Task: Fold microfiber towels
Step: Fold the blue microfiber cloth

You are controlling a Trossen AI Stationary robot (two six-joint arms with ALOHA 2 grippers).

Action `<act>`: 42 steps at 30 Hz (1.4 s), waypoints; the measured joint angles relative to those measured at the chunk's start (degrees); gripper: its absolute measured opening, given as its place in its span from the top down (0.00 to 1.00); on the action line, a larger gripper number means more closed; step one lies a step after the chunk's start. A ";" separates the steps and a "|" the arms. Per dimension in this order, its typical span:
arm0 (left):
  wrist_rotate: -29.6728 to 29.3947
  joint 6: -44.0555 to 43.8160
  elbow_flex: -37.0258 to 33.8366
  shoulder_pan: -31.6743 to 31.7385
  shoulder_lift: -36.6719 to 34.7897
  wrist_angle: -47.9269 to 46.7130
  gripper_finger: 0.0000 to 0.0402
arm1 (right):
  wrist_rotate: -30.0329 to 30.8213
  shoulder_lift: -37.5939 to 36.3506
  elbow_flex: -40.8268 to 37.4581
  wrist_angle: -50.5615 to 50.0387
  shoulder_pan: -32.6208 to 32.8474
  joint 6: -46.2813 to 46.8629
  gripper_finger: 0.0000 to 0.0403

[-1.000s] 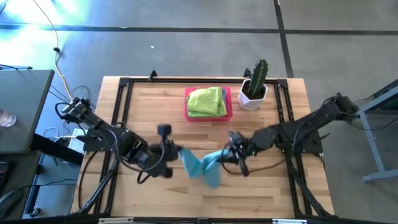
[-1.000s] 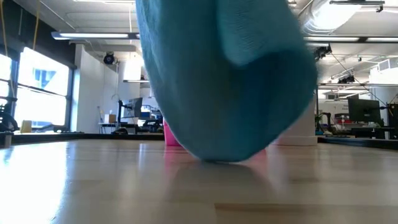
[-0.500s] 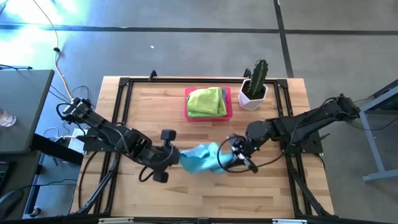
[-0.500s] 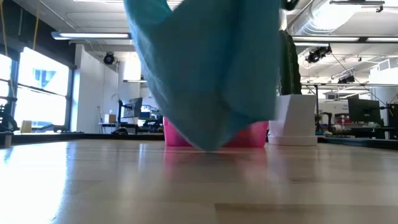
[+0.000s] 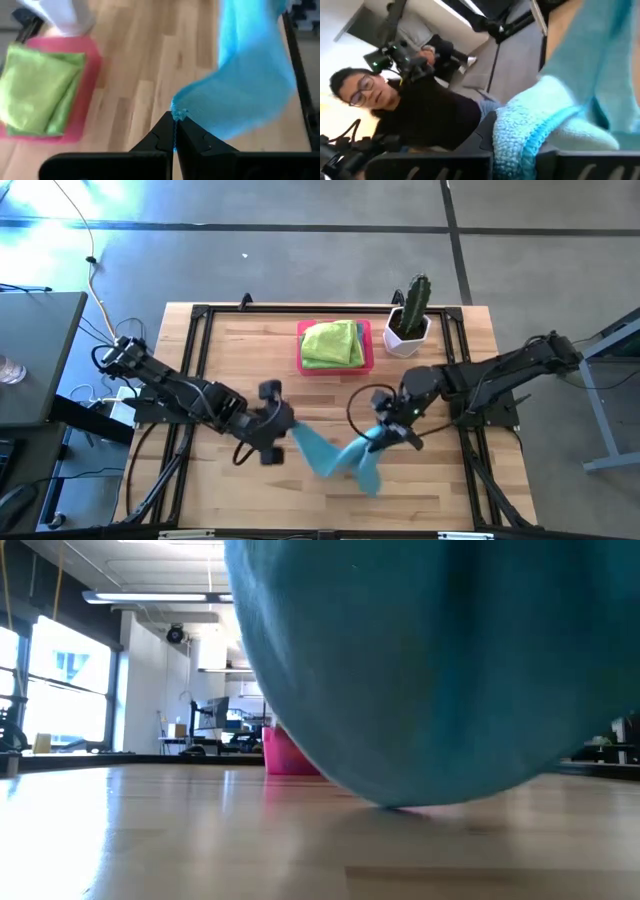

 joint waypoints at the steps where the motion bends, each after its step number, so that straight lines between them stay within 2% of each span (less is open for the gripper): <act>1: 0.19 -2.41 0.00 0.07 0.00 0.35 1.00 | -0.52 0.06 0.53 0.29 0.35 0.10 1.00; 2: 3.49 -3.47 0.00 0.10 0.00 1.16 1.00 | -2.70 0.14 1.26 0.32 1.09 0.38 1.00; 5: 19.00 -0.13 -0.02 -0.16 0.00 6.52 1.00 | -10.12 0.17 3.22 0.37 3.20 -1.61 1.00; 7: 24.30 2.38 -0.02 -0.29 0.00 11.09 1.00 | -13.53 -0.12 4.50 0.00 3.54 -4.73 1.00; 8: 24.63 3.25 -0.02 -0.21 0.00 13.25 1.00 | -13.94 -0.27 5.43 -0.50 3.45 -6.14 1.00; 10: 19.11 4.80 -0.07 0.21 -0.69 15.93 1.00 | -13.45 -0.63 7.72 -2.56 3.07 -8.58 1.00; 14: -6.07 5.78 0.00 -0.18 -1.96 17.41 1.00 | -7.61 -0.75 12.96 -6.29 2.71 -11.49 1.00; 15: -8.36 4.34 -0.02 -0.53 -1.93 17.99 1.00 | -6.74 -0.75 14.40 -7.07 2.82 -11.92 1.00; 16: -7.46 2.49 -0.04 -0.84 -1.90 19.31 1.00 | -5.86 -0.75 15.93 -8.12 3.08 -12.30 1.00; 17: -2.93 1.28 -0.04 -1.00 -1.88 21.29 1.00 | -5.08 -0.75 17.53 -9.75 3.39 -12.65 1.00; 20: 16.27 2.80 -0.04 -0.72 -1.84 27.90 1.00 | -3.00 -0.73 22.92 -17.58 4.76 -13.06 1.00; 22: 22.62 3.09 -0.04 -0.22 -2.06 32.47 1.00 | -2.14 -0.73 26.71 -23.77 5.34 -13.97 1.00; 23: 22.71 3.44 -0.07 -0.01 -2.70 33.60 1.00 | -1.26 -0.73 28.70 -27.91 5.52 -14.69 1.00; 25: 17.00 5.39 -0.08 0.53 -4.32 35.35 1.00 | 3.00 -0.72 32.96 -38.49 5.93 -16.14 1.00; 27: 7.05 7.27 -0.04 0.66 -6.05 35.35 1.00 | 11.47 -0.66 37.18 -48.29 6.66 -16.47 1.00; 29: 2.01 3.94 -0.04 0.60 -7.19 34.66 1.00 | 22.86 -0.65 39.78 -53.26 7.76 -11.34 1.00; 30: 3.37 1.67 -0.02 0.52 -7.54 34.74 1.00 | 26.15 -0.62 40.27 -54.00 8.40 -9.06 1.00; 32: 12.92 0.68 -0.02 0.43 -7.99 34.45 1.00 | 26.64 -0.48 40.36 -54.25 9.41 -11.12 1.00; 34: 20.63 2.21 -0.02 0.48 -8.04 34.37 1.00 | 24.54 -0.47 40.36 -55.48 10.06 -20.24 1.00; 35: 20.34 3.52 -0.02 0.87 -8.04 34.31 1.00 | 25.54 -0.77 40.35 -57.06 10.14 -25.16 1.00; 36: 17.36 4.91 -0.03 1.49 -8.18 34.19 1.00 | 29.79 -1.14 40.34 -58.32 10.08 -29.02 1.00; 37: 11.84 6.58 -0.04 2.06 -8.50 34.00 1.00 | 36.38 -1.53 40.34 -58.57 9.95 -30.86 1.00; 38: 5.33 7.72 -0.04 2.44 -8.78 34.11 1.00 | 43.33 -1.71 40.36 -58.41 9.81 -30.64 1.00; 39: -0.22 7.12 -0.04 2.65 -8.95 34.35 1.00 | 47.57 -1.71 40.36 -58.30 9.67 -27.53 1.00; 40: -3.36 4.75 -0.02 2.84 -9.03 34.38 1.00 | 47.63 -1.62 40.36 -58.08 9.55 -23.60 1.00; 41: -2.75 1.77 -0.02 3.03 -9.03 34.38 1.00 | 43.36 -1.52 40.36 -57.70 9.55 -22.25 1.00; 42: 2.07 -0.24 -0.02 3.05 -8.99 34.44 1.00 | 36.39 -1.32 40.36 -56.88 9.73 -22.37 1.00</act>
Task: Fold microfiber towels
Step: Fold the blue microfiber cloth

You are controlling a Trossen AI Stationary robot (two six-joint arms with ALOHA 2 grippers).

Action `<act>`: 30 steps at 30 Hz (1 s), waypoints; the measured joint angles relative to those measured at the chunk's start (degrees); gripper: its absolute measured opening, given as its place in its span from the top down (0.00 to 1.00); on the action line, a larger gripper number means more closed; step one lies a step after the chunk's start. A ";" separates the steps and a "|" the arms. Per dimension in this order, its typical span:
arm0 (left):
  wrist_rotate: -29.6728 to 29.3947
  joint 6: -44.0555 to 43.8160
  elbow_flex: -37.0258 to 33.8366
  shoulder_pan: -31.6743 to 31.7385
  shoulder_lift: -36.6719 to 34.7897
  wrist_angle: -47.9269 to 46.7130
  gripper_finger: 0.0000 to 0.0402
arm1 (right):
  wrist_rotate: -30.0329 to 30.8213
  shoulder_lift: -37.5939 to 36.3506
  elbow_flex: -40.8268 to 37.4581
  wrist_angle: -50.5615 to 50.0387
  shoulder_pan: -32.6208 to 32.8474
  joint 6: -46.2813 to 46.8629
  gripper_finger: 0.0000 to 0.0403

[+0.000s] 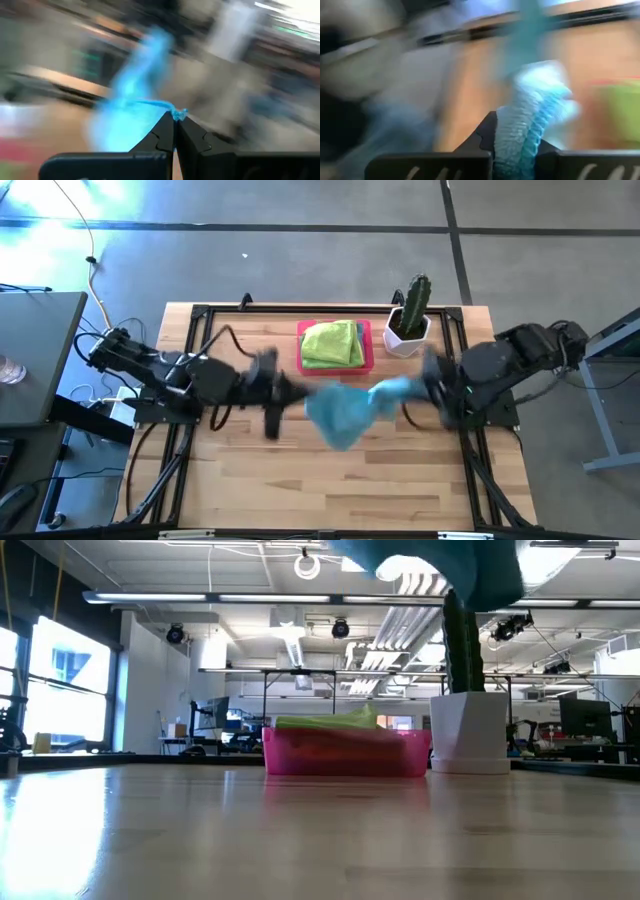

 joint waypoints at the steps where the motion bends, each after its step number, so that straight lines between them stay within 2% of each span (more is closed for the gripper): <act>1: 7.84 -0.80 0.00 0.08 0.13 0.25 1.00 | -7.06 0.40 0.00 1.50 0.40 -1.22 1.00; 3: 22.29 0.20 -0.03 0.21 0.39 0.92 1.00 | -19.34 1.17 -0.01 4.08 2.27 -4.50 1.00; 4: 26.62 1.94 -0.04 0.22 0.65 1.80 1.00 | -23.41 1.29 -0.04 4.21 2.99 -6.27 1.00; 5: 27.74 3.96 0.01 0.28 0.79 2.47 1.00 | -25.25 1.25 -0.04 4.04 3.21 -7.86 1.00; 6: 25.98 5.82 0.02 0.45 0.73 2.12 1.00 | -25.29 0.97 -0.04 3.63 3.24 -9.12 1.00; 8: 15.64 9.37 -0.07 0.59 0.35 1.41 1.00 | -19.63 -0.15 -0.04 1.15 3.24 -9.00 1.00; 10: 2.35 10.91 -0.07 0.38 -0.16 1.62 1.00 | -8.33 -1.30 -0.04 0.92 3.18 -1.79 1.00; 11: -2.15 9.62 -0.04 0.01 -0.29 1.59 1.00 | -4.68 -1.71 -0.04 0.79 3.14 4.50 1.00; 12: -3.94 7.19 -0.01 -0.37 -0.31 1.59 1.00 | -3.29 -1.95 -0.04 0.49 3.13 10.47 1.00; 13: -2.47 4.86 0.00 -0.66 -0.26 1.57 1.00 | -4.09 -2.01 -0.04 0.47 3.19 13.77 1.00; 14: 2.09 3.76 0.00 -0.74 -0.17 1.56 1.00 | -5.95 -1.99 -0.04 0.86 3.42 14.07 1.00; 16: 16.13 4.45 0.00 -0.14 0.14 1.54 1.00 | -10.80 -1.72 -0.04 1.04 4.44 11.03 1.00; 17: 20.93 5.27 0.00 0.46 0.30 1.56 1.00 | -13.08 -1.64 -0.04 0.27 4.79 8.44 1.00; 18: 22.19 5.46 -0.02 0.89 0.41 1.34 1.00 | -13.98 -1.61 -0.05 -0.65 4.89 6.09 1.00; 19: 20.66 5.02 -0.02 1.09 0.42 0.89 1.00 | -13.26 -1.65 -0.07 -1.17 4.87 5.02 1.00; 22: 6.67 3.47 -0.02 0.94 -0.06 -1.04 1.00 | -8.14 -1.68 -0.07 -0.97 4.68 8.36 1.00; 23: 4.40 2.66 -0.02 0.78 -0.12 -1.20 1.00 | -7.76 -1.56 -0.07 -1.07 4.68 10.67 1.00; 24: 4.95 1.59 -0.02 0.58 -0.13 -1.54 1.00 | -8.18 -1.43 -0.07 -1.10 4.73 12.72 1.00; 25: 9.02 0.50 -0.02 0.44 -0.04 -1.80 1.00 | -9.18 -1.23 -0.07 -1.23 4.82 14.67 1.00; 28: 28.56 -0.80 -0.04 0.30 0.33 -3.02 1.00 | -15.08 -0.94 -0.07 -2.43 6.40 19.03 1.00; 29: 31.07 -0.51 -0.04 0.22 0.31 -3.46 1.00 | -16.29 -1.08 -0.07 -3.54 6.96 18.86 1.00; 30: 30.43 -0.08 -0.03 0.22 0.21 -3.95 1.00 | -16.56 -1.43 -0.07 -5.15 7.34 18.16 1.00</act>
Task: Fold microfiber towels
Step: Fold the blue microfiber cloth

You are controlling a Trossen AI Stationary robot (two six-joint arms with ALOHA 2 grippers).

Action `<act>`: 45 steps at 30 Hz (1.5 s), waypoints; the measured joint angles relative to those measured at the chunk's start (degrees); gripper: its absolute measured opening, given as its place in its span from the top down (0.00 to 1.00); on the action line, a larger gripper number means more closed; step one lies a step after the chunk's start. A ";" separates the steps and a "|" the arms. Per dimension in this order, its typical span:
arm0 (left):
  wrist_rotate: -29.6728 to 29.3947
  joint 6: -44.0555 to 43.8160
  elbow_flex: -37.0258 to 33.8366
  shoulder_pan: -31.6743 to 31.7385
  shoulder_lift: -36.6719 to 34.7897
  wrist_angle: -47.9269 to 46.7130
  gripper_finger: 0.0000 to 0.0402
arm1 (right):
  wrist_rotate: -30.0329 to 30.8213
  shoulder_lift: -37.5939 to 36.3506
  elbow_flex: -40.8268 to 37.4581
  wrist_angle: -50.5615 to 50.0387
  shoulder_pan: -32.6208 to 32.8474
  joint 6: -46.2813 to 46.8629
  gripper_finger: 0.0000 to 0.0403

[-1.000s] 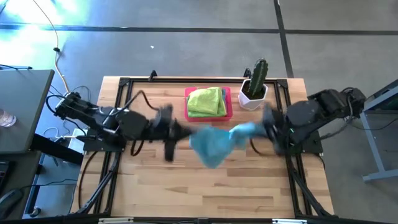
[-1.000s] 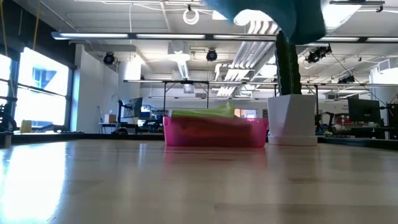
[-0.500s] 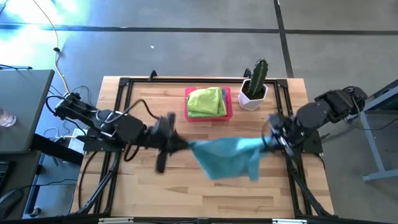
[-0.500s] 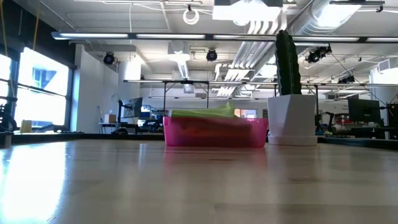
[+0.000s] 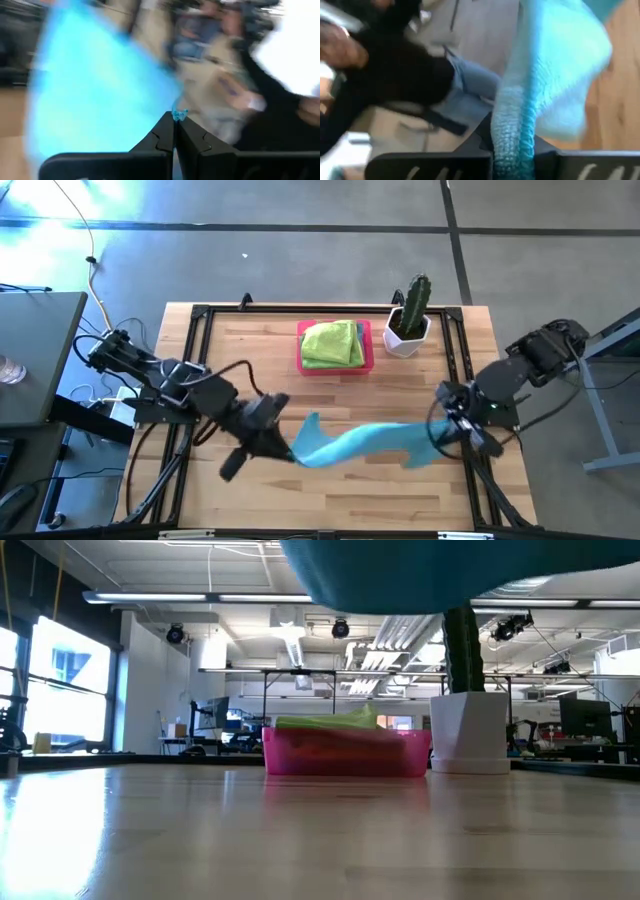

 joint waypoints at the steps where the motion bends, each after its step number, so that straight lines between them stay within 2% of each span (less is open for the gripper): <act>1: -3.77 0.56 0.00 0.05 -0.31 -0.93 1.00 | 0.64 -0.41 0.00 -1.94 0.14 -0.27 1.00; 4: -25.23 2.91 -0.05 0.02 -1.98 -3.75 1.00 | 10.76 -1.31 0.00 -4.86 -0.91 5.48 1.00; 5: -31.83 2.63 0.09 -0.08 -2.25 -3.78 1.00 | 12.79 -1.29 0.00 -4.14 -1.38 8.11 1.00; 6: -35.58 1.25 0.13 -0.26 -2.33 -3.90 1.00 | 12.99 -1.10 0.00 -3.34 -1.64 9.15 1.00; 7: -35.52 0.32 0.13 -0.47 -2.24 -3.97 1.00 | 11.77 -0.77 0.00 -2.82 -1.58 9.16 1.00; 9: -28.26 1.44 0.05 -0.60 -1.62 -3.80 1.00 | 7.90 -0.57 -0.02 -2.81 -0.95 6.73 1.00; 10: -25.23 2.43 0.05 -0.63 -1.13 -3.76 1.00 | 7.91 -0.57 -0.02 -3.10 -0.61 5.14 1.00; 13: -23.62 2.79 0.05 -0.53 -0.37 -5.80 1.00 | 13.69 -0.47 -0.02 -3.66 -0.87 0.74 1.00; 18: -27.58 5.85 0.03 0.20 -0.12 -14.29 1.00 | 19.93 -0.07 -0.02 -5.64 -1.93 -9.63 1.00; 21: -30.39 7.50 0.03 0.18 -0.10 -18.01 1.00 | 21.57 0.52 -0.02 -9.07 -2.50 -9.86 1.00; 26: -38.41 10.87 0.03 -0.01 -0.10 -19.22 1.00 | 21.42 3.83 -0.02 -20.01 -2.78 -9.39 1.00; 29: -39.39 11.38 0.03 -0.13 -0.10 -19.97 1.00 | 21.36 6.77 -0.02 -25.20 -2.81 -10.11 1.00; 32: -39.06 11.02 0.03 -0.17 -0.10 -24.61 1.00 | 21.44 8.78 -0.04 -24.83 -2.83 -14.10 1.00; 38: -48.34 10.44 0.01 -0.06 -0.10 -30.21 1.00 | 24.76 12.14 -0.02 -25.13 -2.81 -23.00 1.00; 42: -47.68 10.73 0.00 -0.08 -0.11 -31.67 1.00 | 26.62 13.95 -0.02 -25.14 -2.81 -24.86 1.00; 45: -42.65 8.41 0.00 -0.08 -0.11 -33.89 1.00 | 26.06 15.18 -0.02 -25.43 -2.81 -23.80 1.00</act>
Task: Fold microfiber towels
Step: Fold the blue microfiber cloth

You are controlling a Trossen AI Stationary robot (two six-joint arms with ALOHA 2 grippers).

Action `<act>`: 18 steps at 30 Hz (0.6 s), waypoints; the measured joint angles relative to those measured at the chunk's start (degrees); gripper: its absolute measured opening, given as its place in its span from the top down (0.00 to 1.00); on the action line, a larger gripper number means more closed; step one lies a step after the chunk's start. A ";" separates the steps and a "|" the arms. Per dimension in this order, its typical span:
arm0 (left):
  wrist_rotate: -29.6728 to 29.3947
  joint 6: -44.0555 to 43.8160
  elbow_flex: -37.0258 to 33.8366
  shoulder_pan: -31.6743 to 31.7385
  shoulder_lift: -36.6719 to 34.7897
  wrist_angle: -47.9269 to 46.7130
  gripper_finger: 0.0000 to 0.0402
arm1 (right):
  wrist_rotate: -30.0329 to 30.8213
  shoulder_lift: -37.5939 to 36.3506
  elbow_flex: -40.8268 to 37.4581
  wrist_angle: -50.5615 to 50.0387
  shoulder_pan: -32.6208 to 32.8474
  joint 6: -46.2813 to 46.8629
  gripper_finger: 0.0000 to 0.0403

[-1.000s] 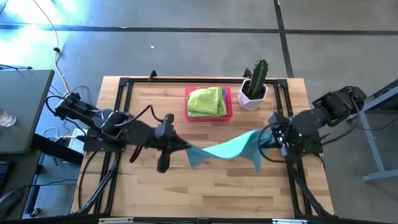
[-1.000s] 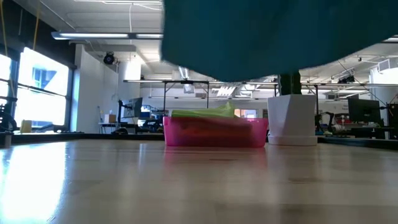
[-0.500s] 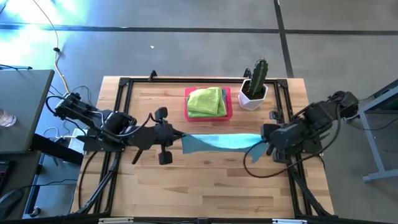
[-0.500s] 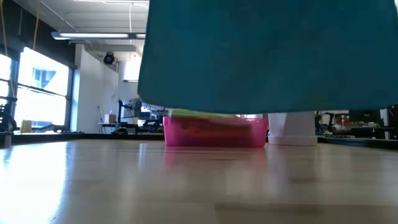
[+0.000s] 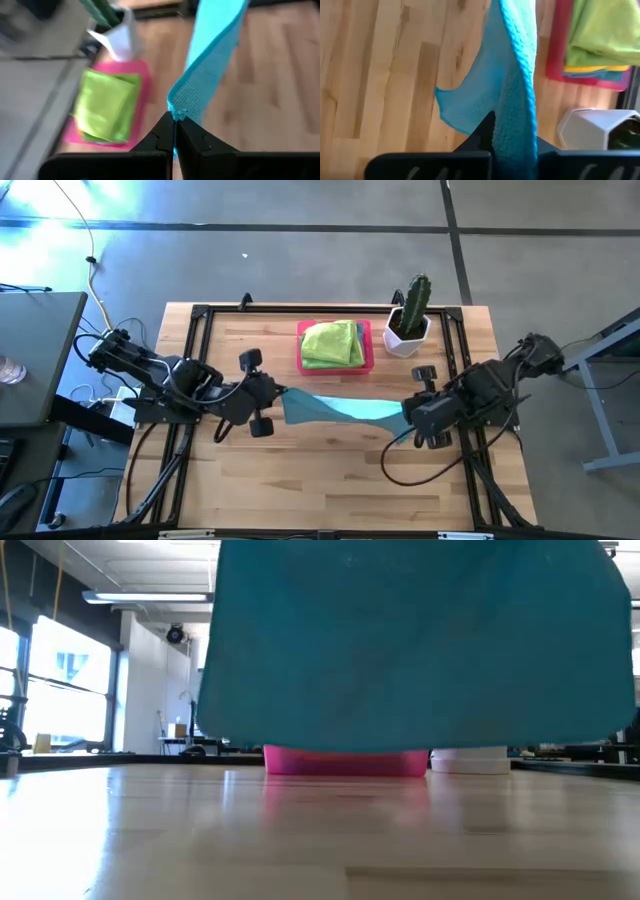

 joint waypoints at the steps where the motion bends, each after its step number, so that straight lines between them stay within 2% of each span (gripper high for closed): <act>1: 2.08 -0.85 -0.02 0.00 0.02 -0.56 1.00 | -0.68 0.68 0.00 0.13 0.00 0.50 1.00; 5: 4.99 -2.57 -0.02 -0.85 0.17 -1.66 1.00 | -3.55 3.23 0.00 0.10 0.00 0.91 1.00; 9: 1.63 -1.05 -0.02 -1.53 0.24 -3.89 1.00 | -2.49 5.06 0.00 0.19 -0.19 -2.85 1.00; 18: -10.38 -2.03 -0.02 1.32 0.21 -14.39 1.00 | 17.10 5.21 0.00 0.17 -2.76 -14.22 1.00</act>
